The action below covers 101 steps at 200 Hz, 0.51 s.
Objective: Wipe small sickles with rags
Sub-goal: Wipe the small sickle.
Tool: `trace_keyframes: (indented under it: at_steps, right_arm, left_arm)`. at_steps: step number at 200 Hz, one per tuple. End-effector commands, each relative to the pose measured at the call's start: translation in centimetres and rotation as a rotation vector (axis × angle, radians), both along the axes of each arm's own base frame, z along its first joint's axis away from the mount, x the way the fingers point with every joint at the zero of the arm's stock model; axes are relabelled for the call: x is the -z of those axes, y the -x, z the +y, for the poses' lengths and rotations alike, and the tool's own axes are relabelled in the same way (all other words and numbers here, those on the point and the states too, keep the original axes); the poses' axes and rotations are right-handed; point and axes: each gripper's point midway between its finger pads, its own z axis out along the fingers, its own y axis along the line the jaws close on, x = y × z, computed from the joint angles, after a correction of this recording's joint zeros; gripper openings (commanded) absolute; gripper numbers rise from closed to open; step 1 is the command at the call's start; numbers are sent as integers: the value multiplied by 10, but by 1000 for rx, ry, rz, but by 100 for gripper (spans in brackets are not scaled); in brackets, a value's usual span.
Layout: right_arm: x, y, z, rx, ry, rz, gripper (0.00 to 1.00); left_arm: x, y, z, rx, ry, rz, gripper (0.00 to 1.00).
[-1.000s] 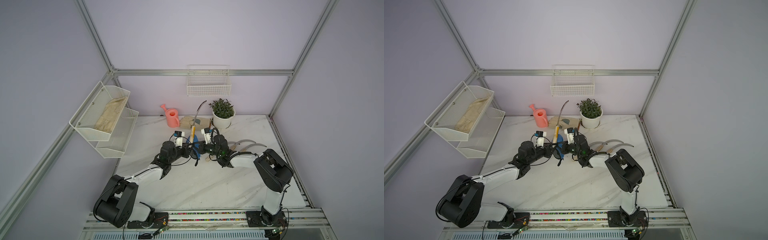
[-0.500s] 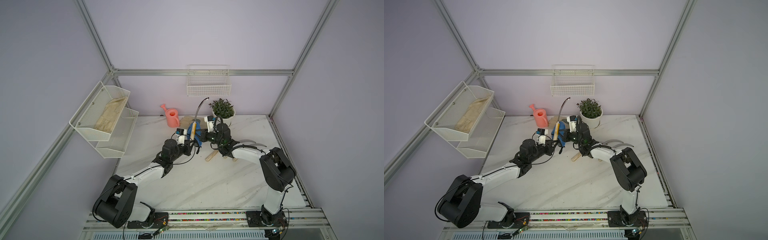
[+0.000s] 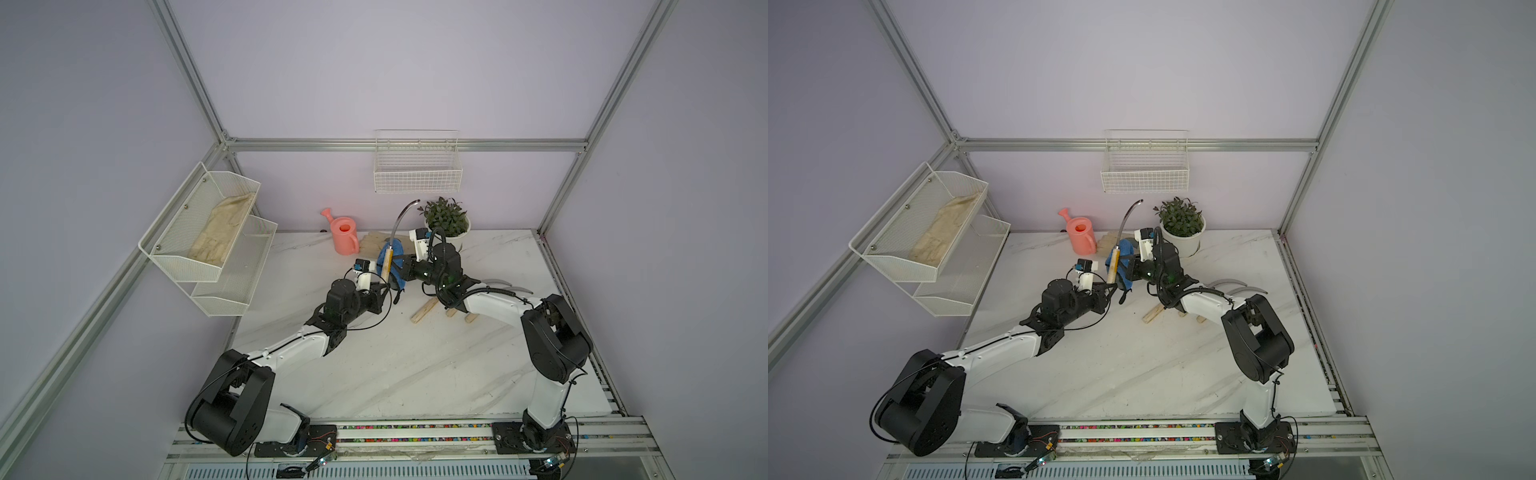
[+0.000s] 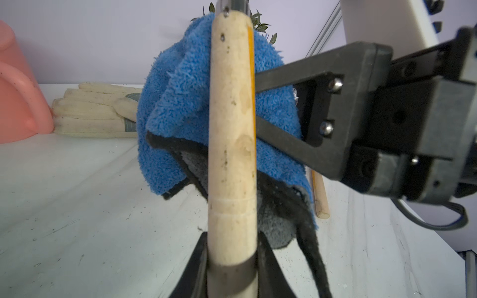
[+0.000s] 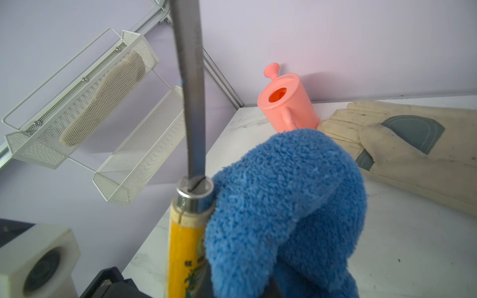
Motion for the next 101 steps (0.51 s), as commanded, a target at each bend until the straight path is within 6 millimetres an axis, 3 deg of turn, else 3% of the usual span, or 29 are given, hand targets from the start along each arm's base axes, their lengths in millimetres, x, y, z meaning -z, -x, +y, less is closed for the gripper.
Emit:
trace_keyframes:
  at_steps: [1,42,101]
  right_arm:
    - [-61,-2,-8,17,-64,-140,0]
    - [-39,6,-4,-30,-64,-102,0]
    - [14,48,19,-123,-52,-27,0]
  left_arm:
    - [-6,-2,-1,-2,-18,1,0]
    - [-2,-5,-1,-6,-28,8,0]
    - [-3,-7,1,-24,-34,7,0]
